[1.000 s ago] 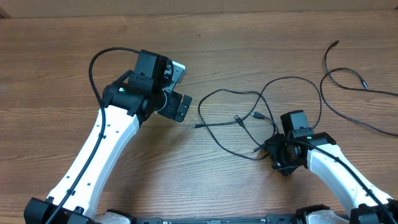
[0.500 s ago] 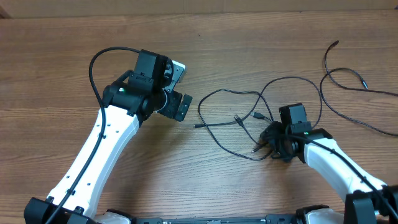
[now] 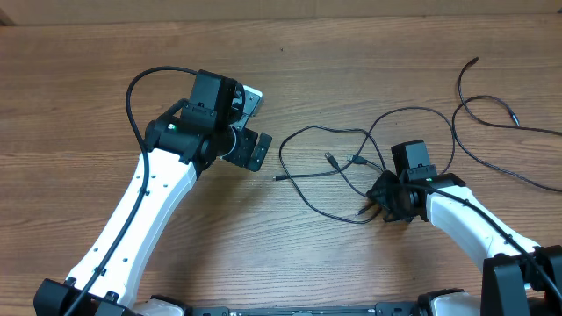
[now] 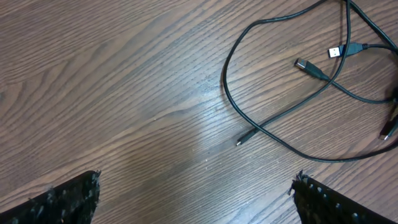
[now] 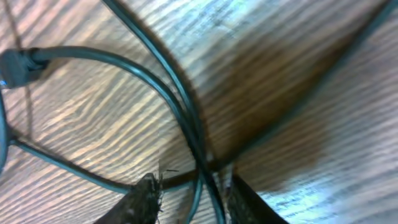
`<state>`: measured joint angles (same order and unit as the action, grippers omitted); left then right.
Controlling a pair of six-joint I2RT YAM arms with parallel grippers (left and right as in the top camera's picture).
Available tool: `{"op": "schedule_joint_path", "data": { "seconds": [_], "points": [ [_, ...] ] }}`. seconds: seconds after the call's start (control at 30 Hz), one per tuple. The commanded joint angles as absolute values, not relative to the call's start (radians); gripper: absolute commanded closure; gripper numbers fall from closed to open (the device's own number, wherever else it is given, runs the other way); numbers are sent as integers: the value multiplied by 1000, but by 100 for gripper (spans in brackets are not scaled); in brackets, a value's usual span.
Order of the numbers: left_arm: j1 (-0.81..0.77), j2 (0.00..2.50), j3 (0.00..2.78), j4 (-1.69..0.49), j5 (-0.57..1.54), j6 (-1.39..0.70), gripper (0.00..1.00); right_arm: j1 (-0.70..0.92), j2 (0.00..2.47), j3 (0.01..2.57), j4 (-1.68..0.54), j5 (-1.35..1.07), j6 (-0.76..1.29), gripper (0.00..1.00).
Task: Untangle cables
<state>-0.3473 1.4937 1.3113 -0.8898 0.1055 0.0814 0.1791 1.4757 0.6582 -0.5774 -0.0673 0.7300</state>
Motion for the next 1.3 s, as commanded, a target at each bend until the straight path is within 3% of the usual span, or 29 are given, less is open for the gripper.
{"op": "schedule_joint_path", "data": {
  "seconds": [0.0, 0.13, 0.6, 1.27],
  "points": [
    [-354, 1499, 1303, -885, 124, 97, 0, 184, 1509, 630, -613, -26, 735, 74],
    [-354, 1499, 1303, -885, 124, 97, 0, 184, 1509, 631, -616, -27, 735, 96],
    [-354, 1499, 1303, -886, 123, 97, 0, 184, 1507, 686, -613, -107, 682, 96],
    [-354, 1499, 1303, -884, 124, 97, 1, 184, 1505, 1324, -894, -132, 436, 96]
  ]
}}
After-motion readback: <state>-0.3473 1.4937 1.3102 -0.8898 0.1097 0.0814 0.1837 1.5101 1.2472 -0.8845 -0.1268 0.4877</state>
